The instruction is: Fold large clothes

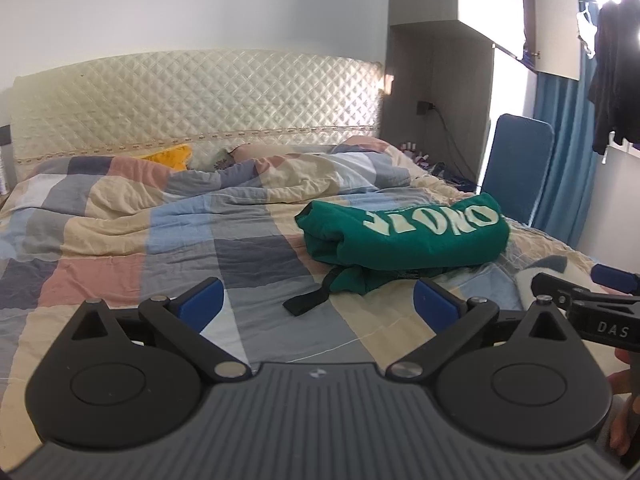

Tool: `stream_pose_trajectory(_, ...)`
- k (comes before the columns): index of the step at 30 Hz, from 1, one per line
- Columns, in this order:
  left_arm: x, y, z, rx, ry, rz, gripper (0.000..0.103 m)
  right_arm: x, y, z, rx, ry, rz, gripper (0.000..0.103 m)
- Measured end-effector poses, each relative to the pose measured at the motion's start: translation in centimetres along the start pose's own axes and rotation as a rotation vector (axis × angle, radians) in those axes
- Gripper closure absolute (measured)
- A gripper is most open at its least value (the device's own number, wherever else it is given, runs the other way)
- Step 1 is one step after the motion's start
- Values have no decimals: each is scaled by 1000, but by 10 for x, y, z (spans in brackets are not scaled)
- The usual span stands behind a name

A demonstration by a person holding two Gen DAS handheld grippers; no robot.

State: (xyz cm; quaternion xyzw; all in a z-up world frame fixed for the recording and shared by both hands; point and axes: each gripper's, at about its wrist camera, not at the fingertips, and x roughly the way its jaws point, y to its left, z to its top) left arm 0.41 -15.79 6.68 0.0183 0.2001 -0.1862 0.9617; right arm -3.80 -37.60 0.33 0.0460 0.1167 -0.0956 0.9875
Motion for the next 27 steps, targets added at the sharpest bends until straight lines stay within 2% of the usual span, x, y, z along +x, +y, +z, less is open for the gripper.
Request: stream_pose_trajectory(27,-1,1,0,-2,0,3,0,-4,-1,-1,5,-1,-18,0)
